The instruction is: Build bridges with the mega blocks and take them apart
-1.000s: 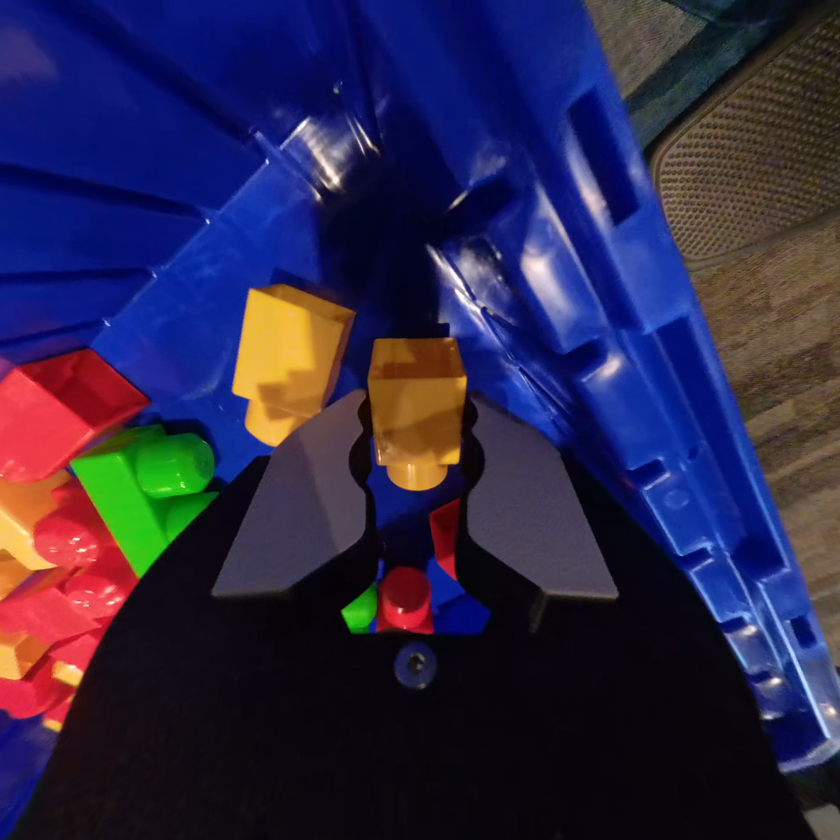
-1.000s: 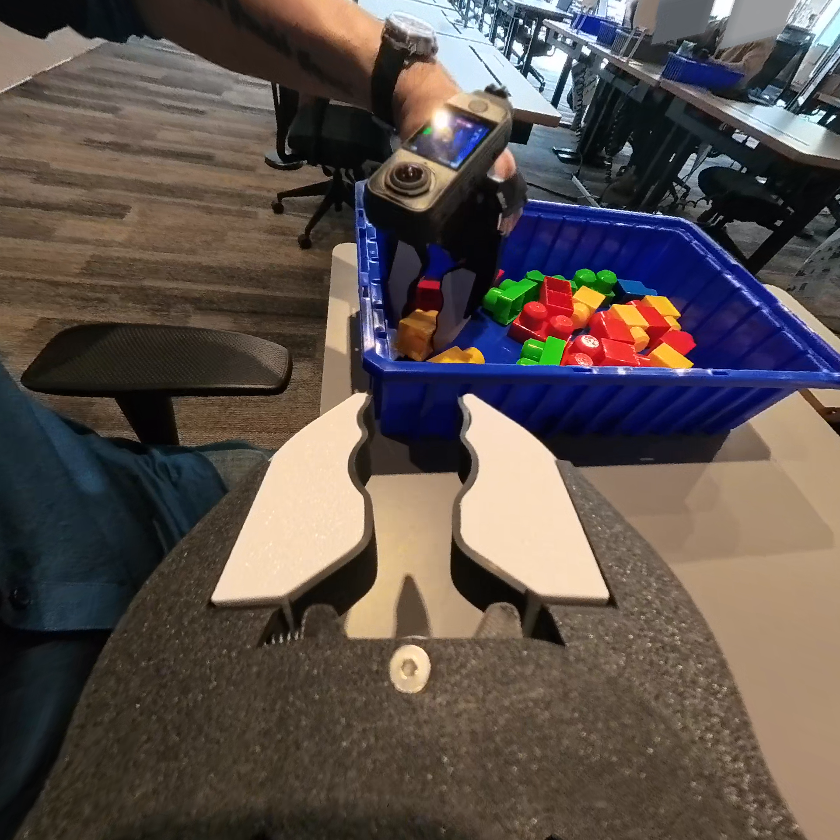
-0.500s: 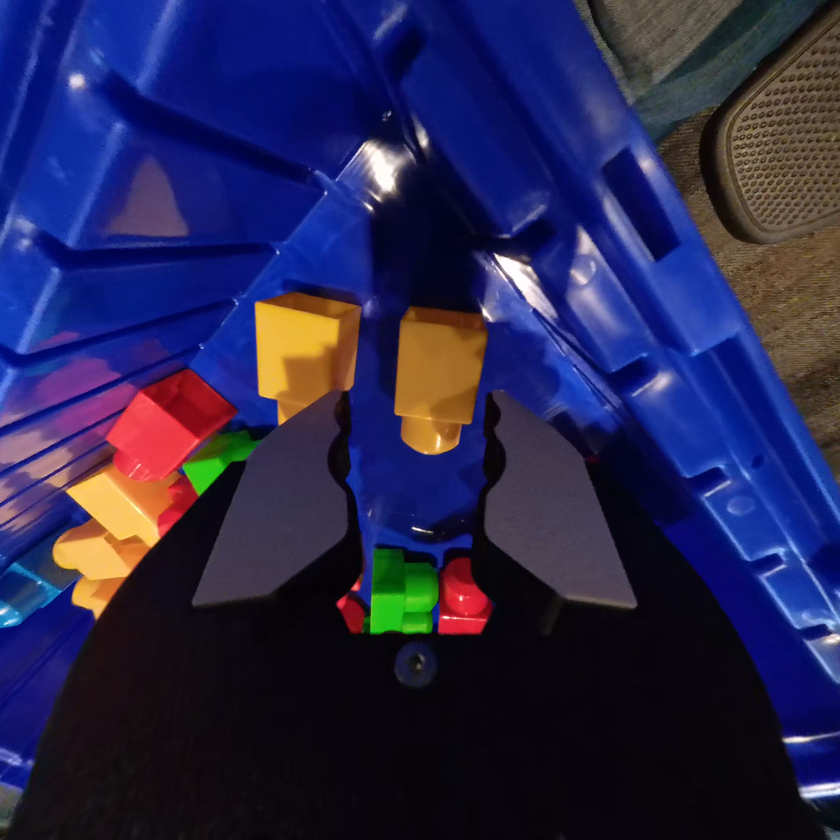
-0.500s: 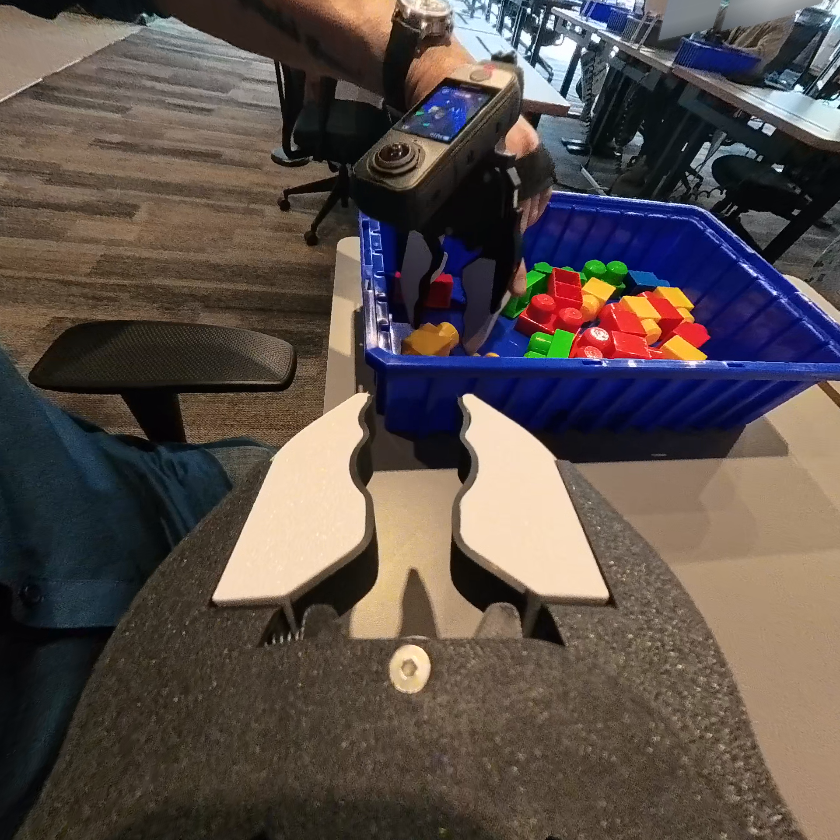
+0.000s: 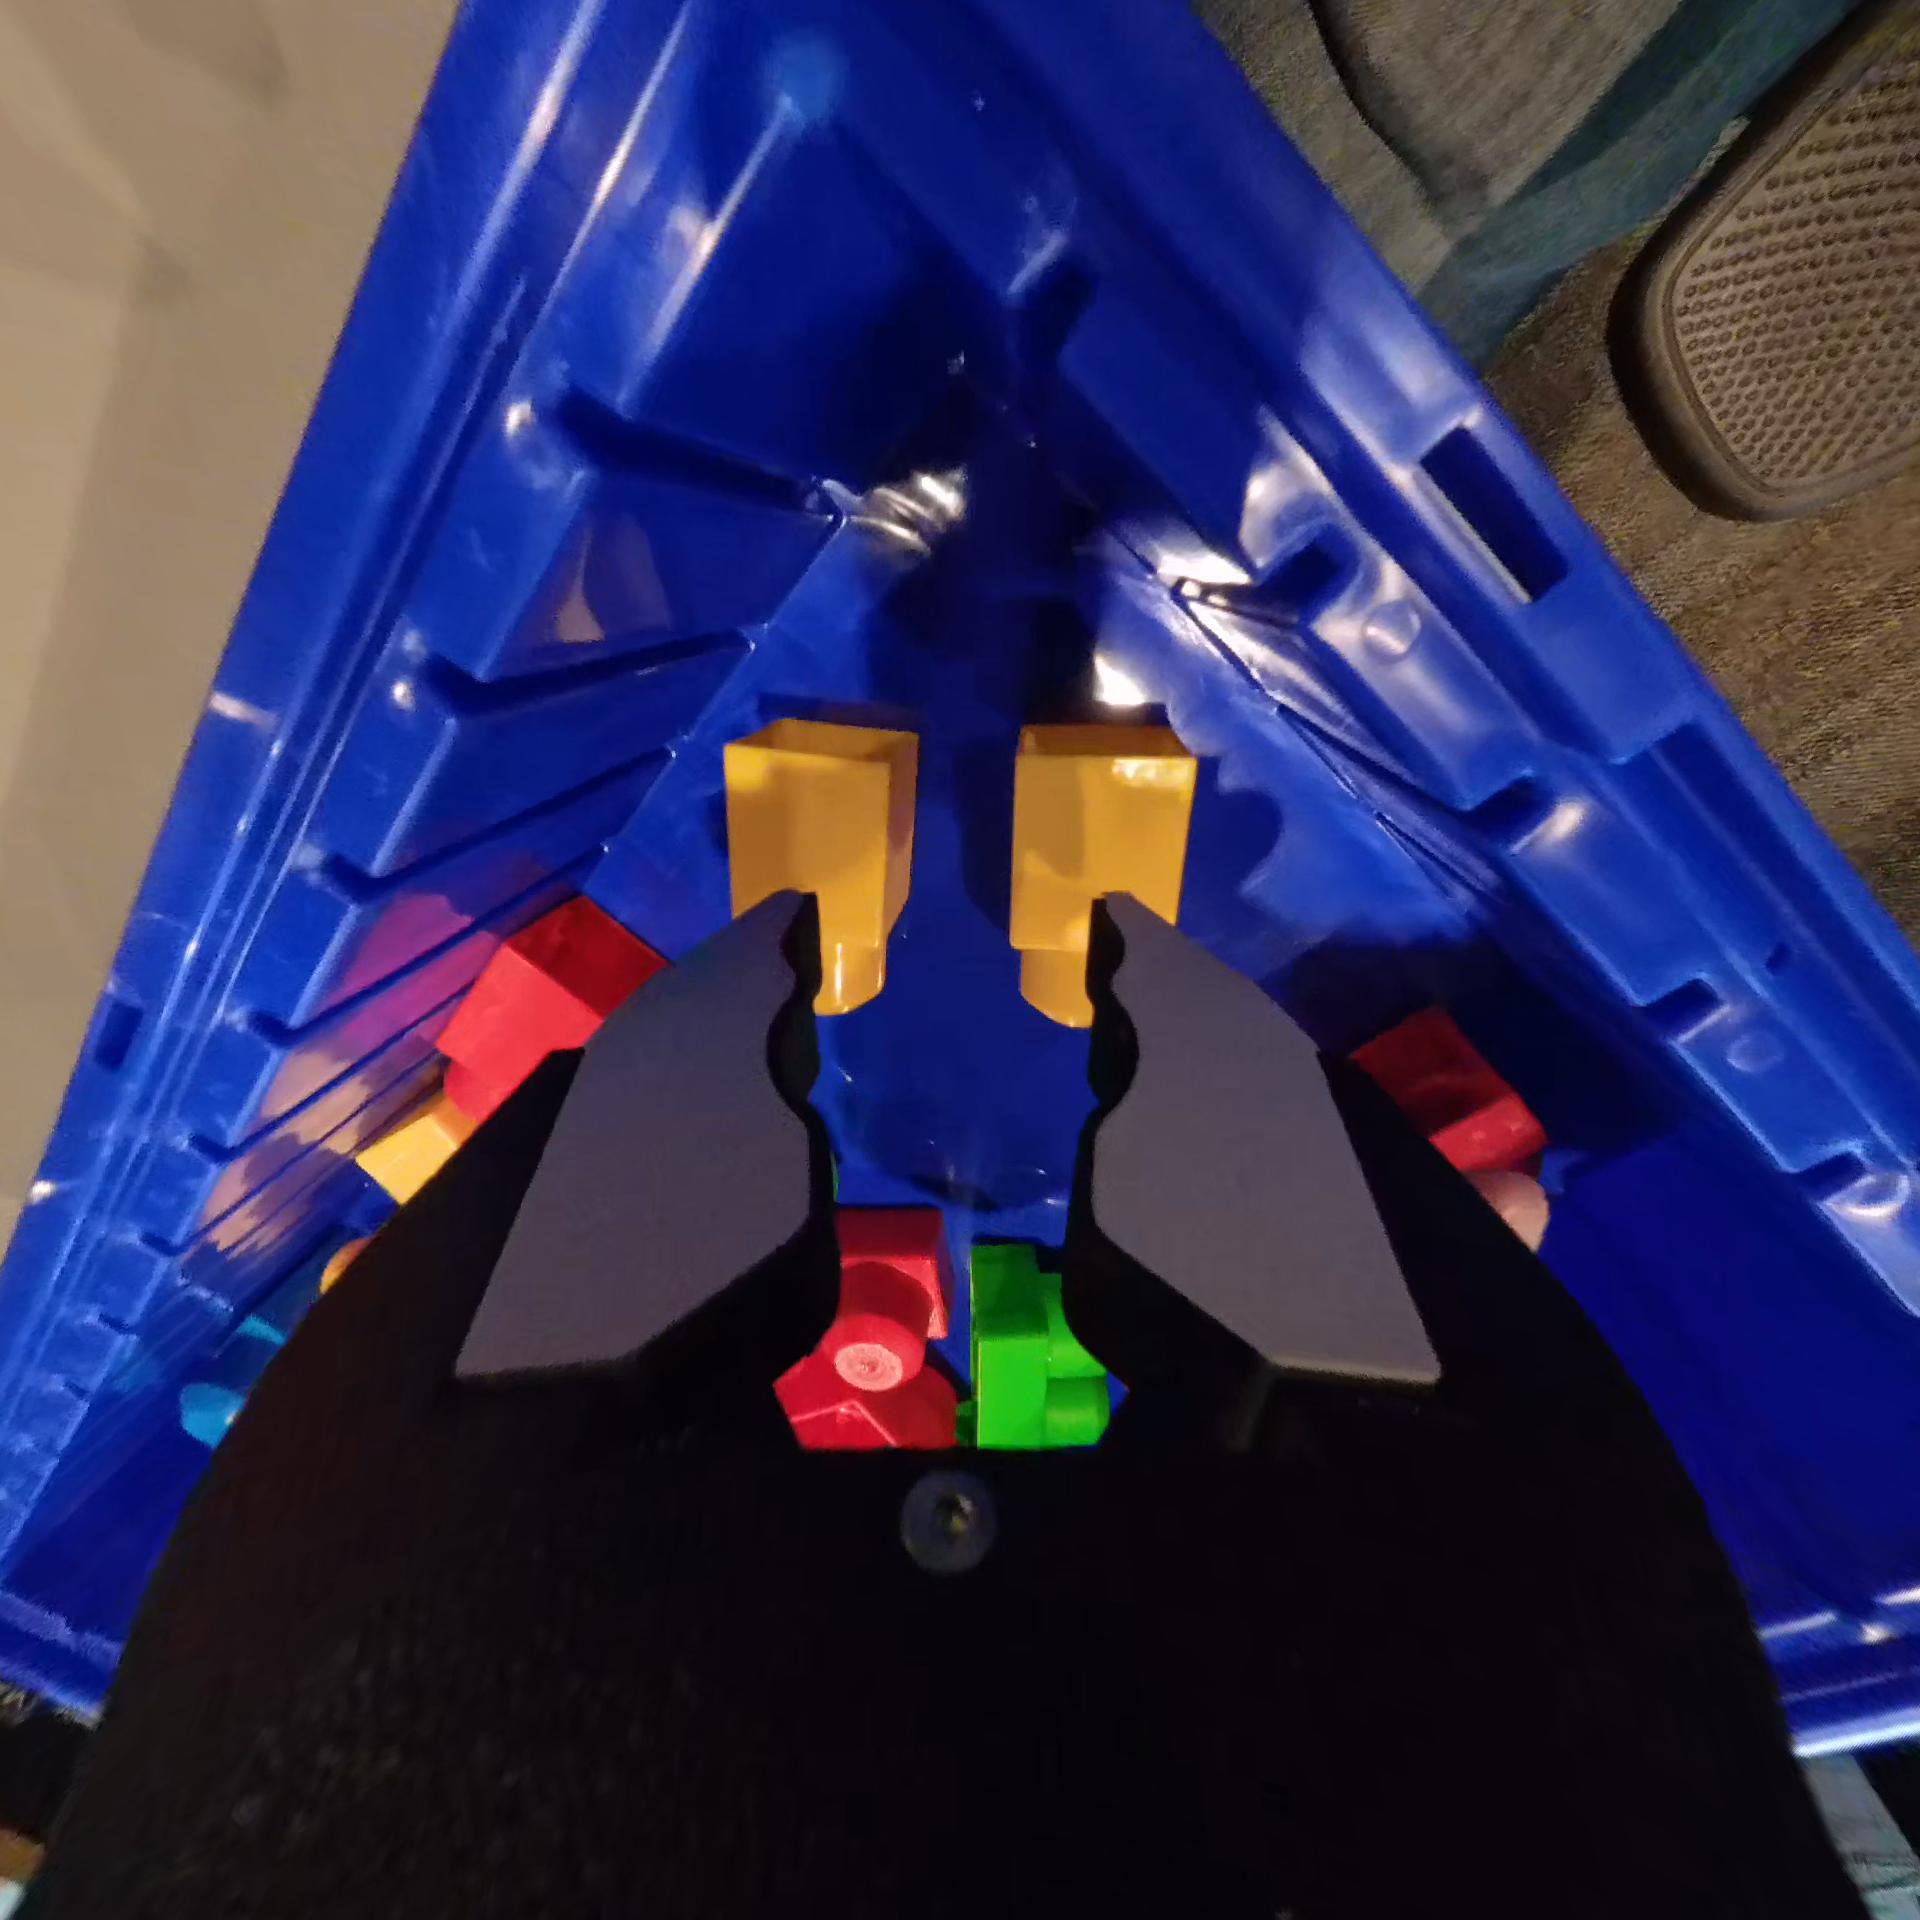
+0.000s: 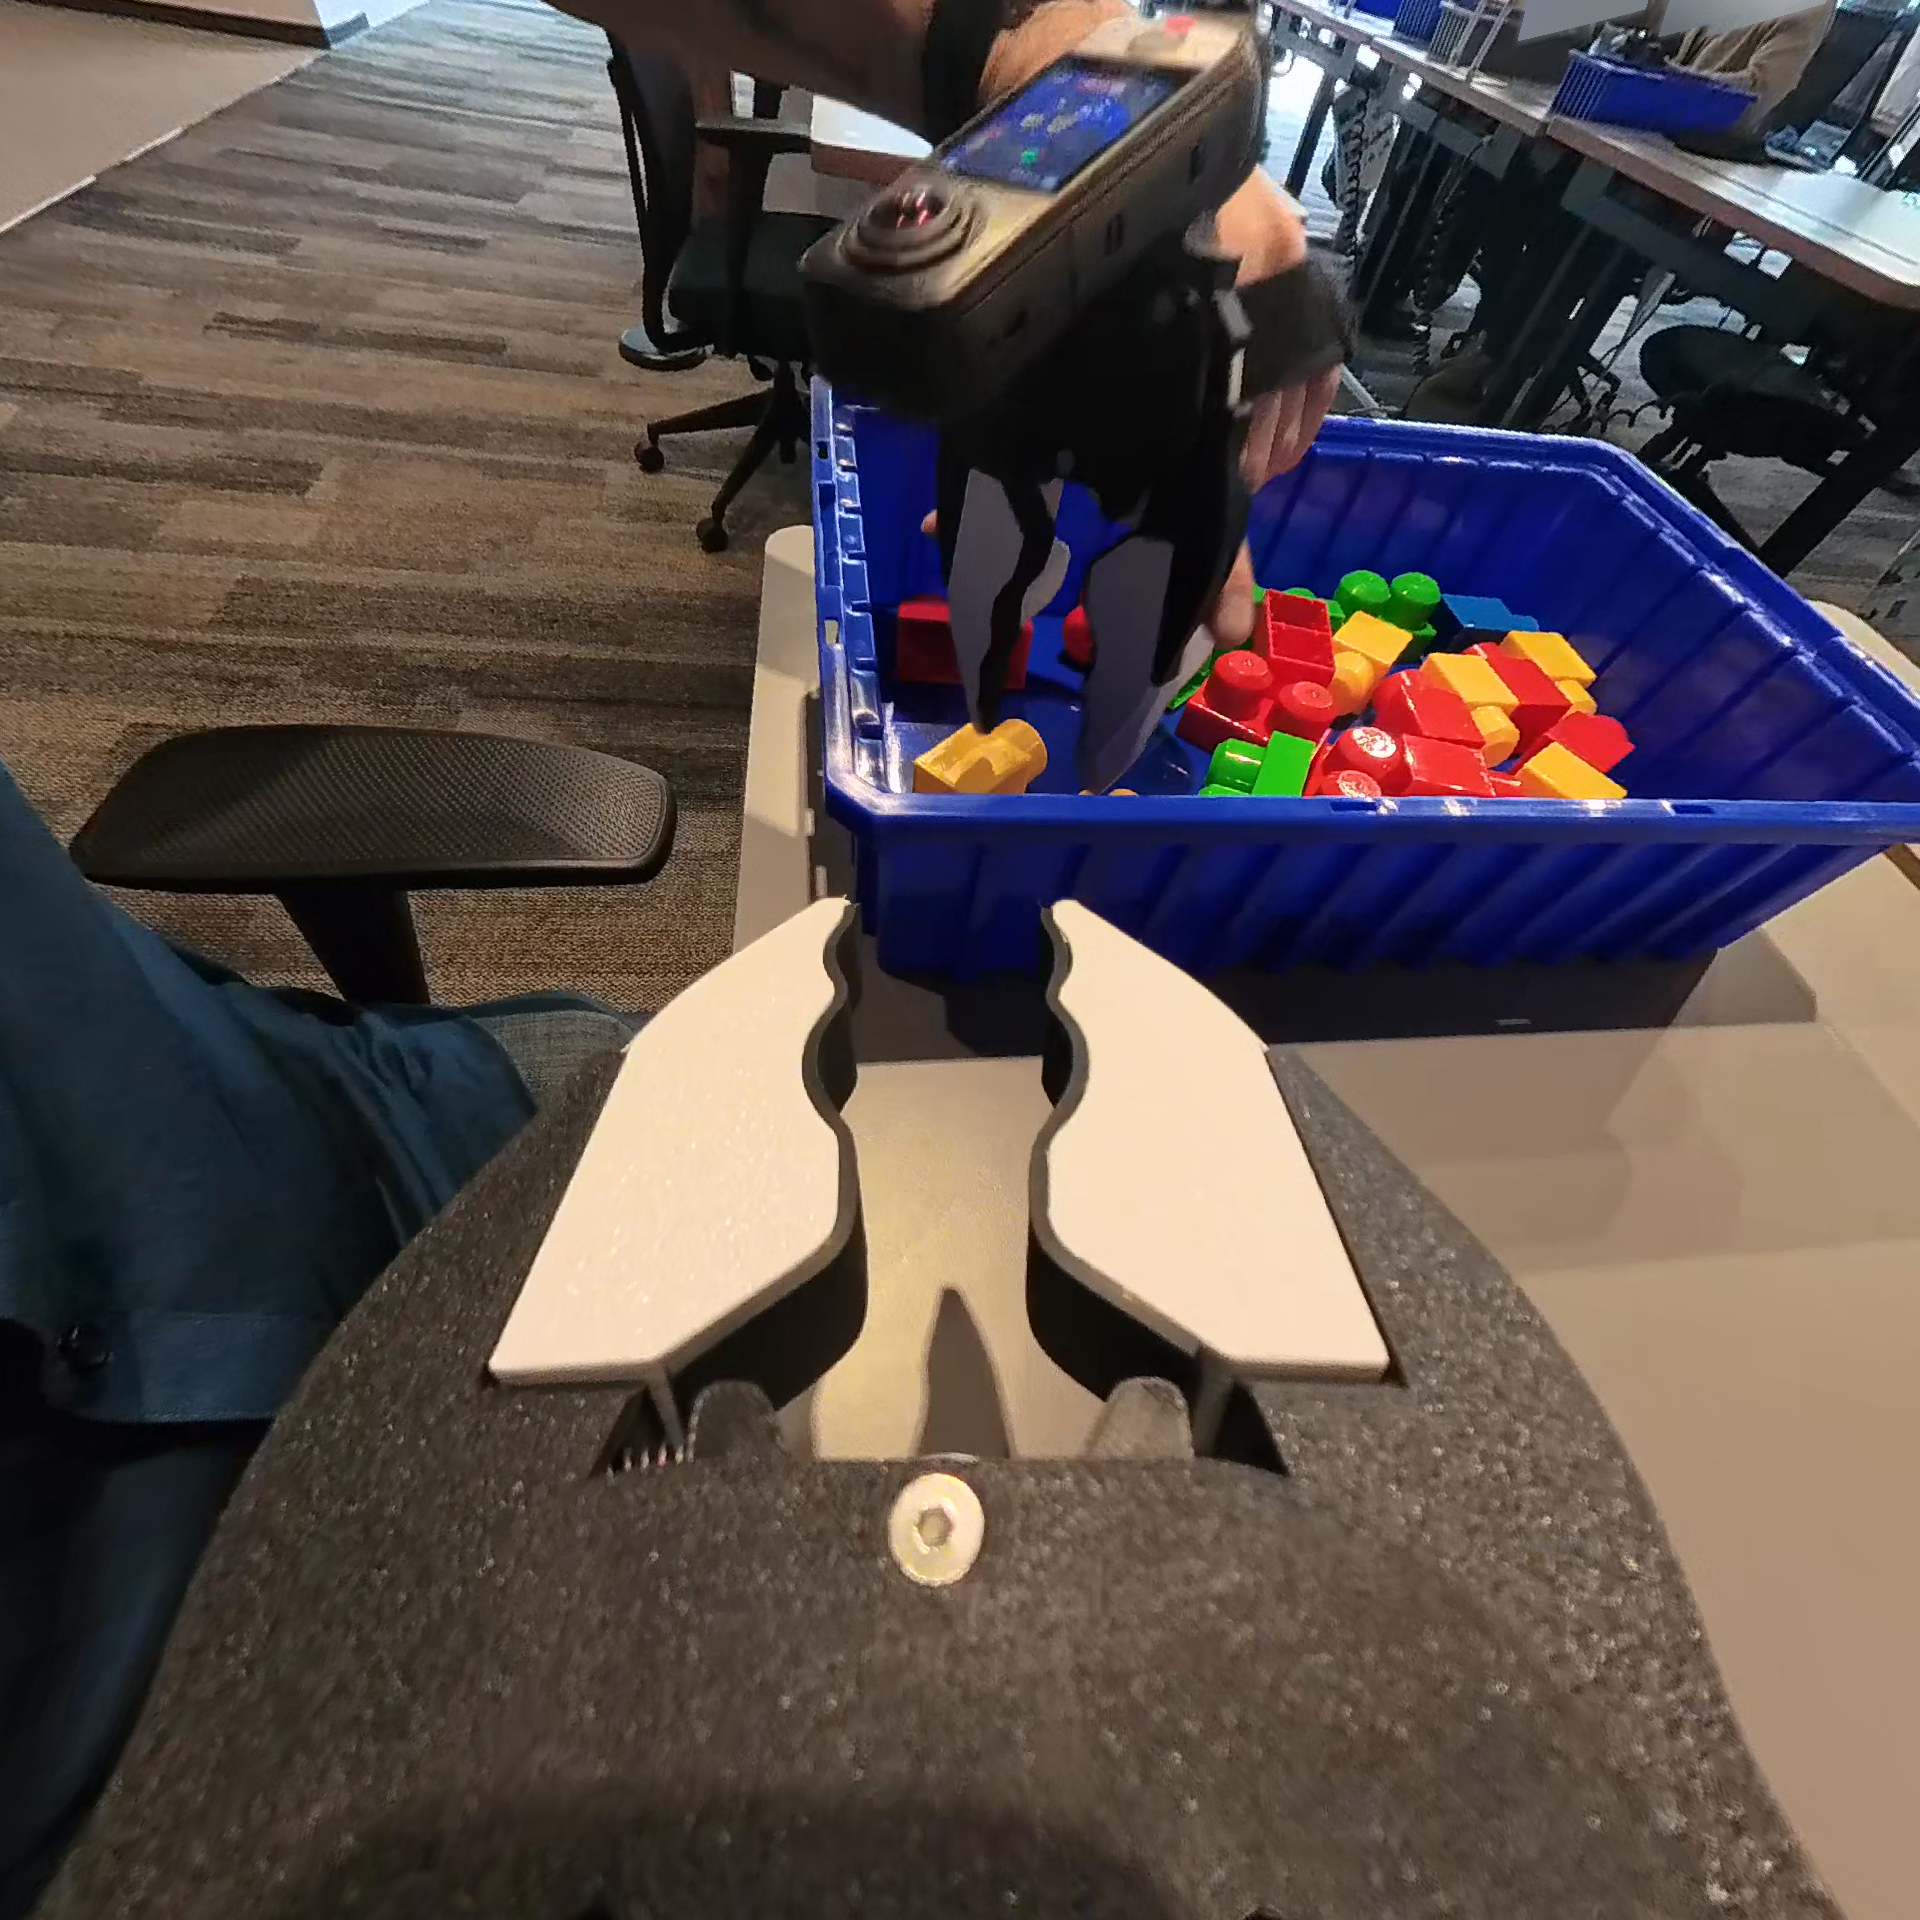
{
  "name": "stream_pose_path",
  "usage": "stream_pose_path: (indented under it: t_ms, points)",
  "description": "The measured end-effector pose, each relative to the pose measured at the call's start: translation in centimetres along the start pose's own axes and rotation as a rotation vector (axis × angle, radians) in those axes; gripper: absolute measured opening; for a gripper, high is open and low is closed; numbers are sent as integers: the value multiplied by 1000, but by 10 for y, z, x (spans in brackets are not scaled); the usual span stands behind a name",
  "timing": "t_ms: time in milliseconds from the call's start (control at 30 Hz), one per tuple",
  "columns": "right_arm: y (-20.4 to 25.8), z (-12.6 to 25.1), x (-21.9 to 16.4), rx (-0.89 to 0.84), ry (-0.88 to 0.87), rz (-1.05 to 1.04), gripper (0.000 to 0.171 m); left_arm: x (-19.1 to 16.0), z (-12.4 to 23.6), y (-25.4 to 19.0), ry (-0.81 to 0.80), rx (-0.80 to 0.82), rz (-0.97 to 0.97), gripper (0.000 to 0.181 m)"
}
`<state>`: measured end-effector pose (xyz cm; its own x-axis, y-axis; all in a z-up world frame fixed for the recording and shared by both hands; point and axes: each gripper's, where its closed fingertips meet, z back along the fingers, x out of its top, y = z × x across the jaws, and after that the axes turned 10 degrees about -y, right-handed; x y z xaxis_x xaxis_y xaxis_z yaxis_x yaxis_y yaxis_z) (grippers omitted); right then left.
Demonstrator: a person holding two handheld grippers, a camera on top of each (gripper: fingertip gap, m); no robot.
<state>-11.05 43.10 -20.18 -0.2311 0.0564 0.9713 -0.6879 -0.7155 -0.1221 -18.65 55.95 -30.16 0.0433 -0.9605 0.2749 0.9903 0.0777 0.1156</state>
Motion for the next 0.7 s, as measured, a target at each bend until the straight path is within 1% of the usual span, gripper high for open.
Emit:
stream_pose_path:
  t_ms: [133,300,400,567,700]
  points:
    - [-3,2,0,-7,-4,-8,32,1,-7,-6,11,-28,-22,45]
    - [-5,1,-4,-1,-1,-26,31,10,-2,-17,-5,-22,-39,42]
    - [-4,-1,-6,2,3,-31,32,8,-8,-26,20,-24,-70,40]
    - [-5,-1,-4,-6,1,-32,32,4,-18,-22,10,18,-79,38]
    - [-4,-1,-4,-9,1,-33,32,-1,-28,-14,-6,69,-99,42]
